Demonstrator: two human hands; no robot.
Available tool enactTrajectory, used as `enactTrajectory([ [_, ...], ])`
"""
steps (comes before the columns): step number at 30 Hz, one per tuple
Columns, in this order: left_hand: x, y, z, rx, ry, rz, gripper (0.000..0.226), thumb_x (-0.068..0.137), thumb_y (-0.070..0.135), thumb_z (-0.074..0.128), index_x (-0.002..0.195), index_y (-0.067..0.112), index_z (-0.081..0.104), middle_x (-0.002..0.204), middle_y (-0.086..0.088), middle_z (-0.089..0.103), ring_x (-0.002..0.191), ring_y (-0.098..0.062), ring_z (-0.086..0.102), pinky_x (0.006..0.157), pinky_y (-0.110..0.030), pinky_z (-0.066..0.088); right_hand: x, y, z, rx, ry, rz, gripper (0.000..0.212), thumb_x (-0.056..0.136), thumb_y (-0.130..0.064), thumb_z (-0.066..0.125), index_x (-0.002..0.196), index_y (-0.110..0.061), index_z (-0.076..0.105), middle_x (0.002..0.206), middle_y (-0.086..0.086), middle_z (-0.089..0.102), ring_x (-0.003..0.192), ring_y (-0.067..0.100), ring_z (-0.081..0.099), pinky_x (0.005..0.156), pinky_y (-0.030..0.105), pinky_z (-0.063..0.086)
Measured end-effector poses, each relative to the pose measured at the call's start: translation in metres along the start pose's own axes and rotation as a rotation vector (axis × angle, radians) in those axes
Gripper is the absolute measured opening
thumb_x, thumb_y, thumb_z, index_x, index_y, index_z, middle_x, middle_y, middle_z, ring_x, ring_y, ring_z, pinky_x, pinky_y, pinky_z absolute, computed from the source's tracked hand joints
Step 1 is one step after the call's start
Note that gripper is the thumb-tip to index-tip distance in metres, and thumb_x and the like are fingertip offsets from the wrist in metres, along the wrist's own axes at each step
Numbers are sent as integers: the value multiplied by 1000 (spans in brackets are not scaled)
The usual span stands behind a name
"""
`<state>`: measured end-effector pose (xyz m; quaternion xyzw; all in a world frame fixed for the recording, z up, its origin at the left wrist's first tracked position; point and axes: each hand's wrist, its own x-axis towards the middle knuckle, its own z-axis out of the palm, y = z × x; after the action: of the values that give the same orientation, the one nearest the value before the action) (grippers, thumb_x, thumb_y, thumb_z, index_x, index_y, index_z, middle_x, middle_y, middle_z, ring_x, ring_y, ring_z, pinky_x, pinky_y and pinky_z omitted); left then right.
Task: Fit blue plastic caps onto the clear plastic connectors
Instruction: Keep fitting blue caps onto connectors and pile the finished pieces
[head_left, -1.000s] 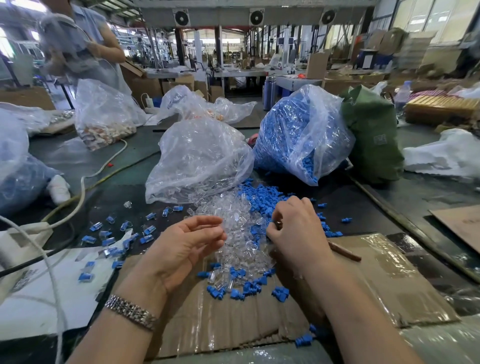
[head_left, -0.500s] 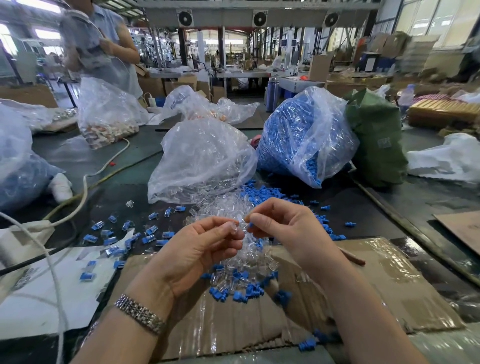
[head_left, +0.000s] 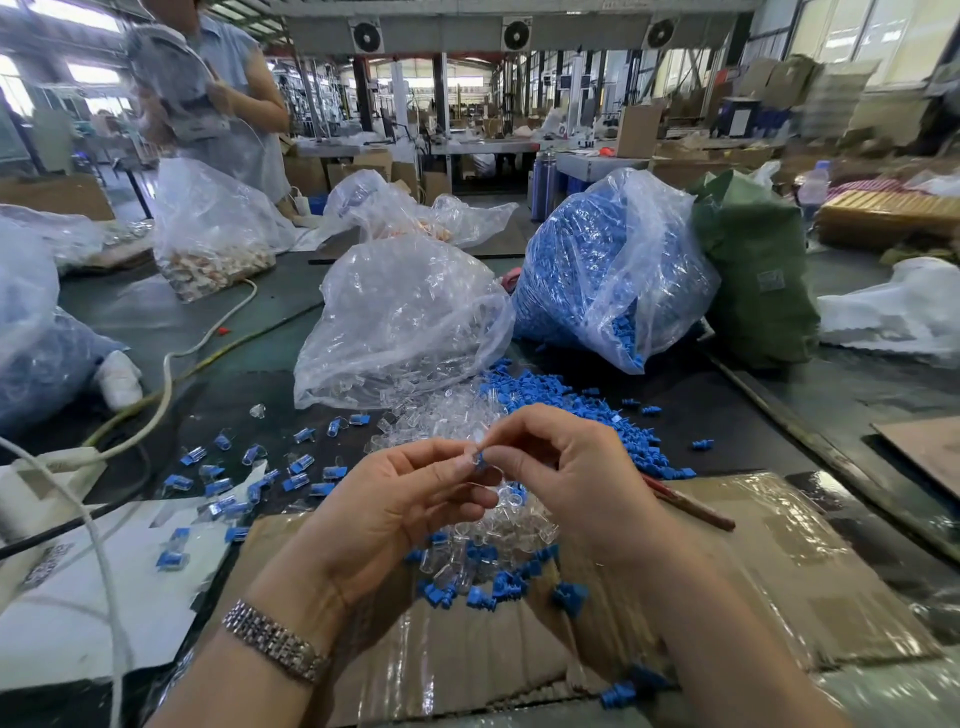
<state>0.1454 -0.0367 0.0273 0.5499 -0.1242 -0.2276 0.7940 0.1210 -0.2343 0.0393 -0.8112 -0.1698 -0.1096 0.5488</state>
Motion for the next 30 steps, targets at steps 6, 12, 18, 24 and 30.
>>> enactTrajectory([
  [6, -3, 1, 6, 97, 91, 26, 33, 68, 16, 85, 97, 3, 79, 99, -22, 75, 88, -29, 74, 74, -27, 60, 0, -4, 0, -108, -9, -98, 7, 89, -7, 74, 89, -13, 72, 83, -9, 65, 76, 4, 63, 71, 14, 48],
  [12, -3, 4, 3, 179, 117, 50, 35, 64, 18, 84, 95, 4, 79, 95, -20, 76, 86, -26, 74, 73, -25, 59, 0, -6, -2, -97, -26, -68, 4, 89, -10, 75, 91, -13, 74, 83, -9, 67, 76, 5, 61, 73, 18, 50],
  [18, -1, 1, 2, 174, 120, 62, 35, 65, 19, 84, 96, 5, 80, 97, -21, 76, 88, -27, 75, 75, -25, 59, 0, -5, -1, -61, -46, 10, 6, 90, -15, 75, 92, -20, 74, 79, -8, 68, 72, 3, 60, 71, 19, 50],
  [24, 1, 0, -2, 70, 148, 56, 27, 76, 7, 77, 102, 0, 77, 110, -27, 73, 93, -30, 75, 76, -27, 60, 4, 11, -33, -635, 178, 342, 47, 88, -57, 67, 124, -29, 59, 119, -8, 59, 113, 13, 54, 95, 36, 47],
  [30, 1, 1, 0, 45, 220, 80, 20, 75, 2, 74, 94, 2, 79, 108, -25, 74, 86, -28, 75, 73, -26, 60, 0, 23, -42, -983, -50, 781, 51, 85, -63, 68, 90, -16, 49, 122, 14, 54, 111, 33, 46, 98, 47, 46],
])
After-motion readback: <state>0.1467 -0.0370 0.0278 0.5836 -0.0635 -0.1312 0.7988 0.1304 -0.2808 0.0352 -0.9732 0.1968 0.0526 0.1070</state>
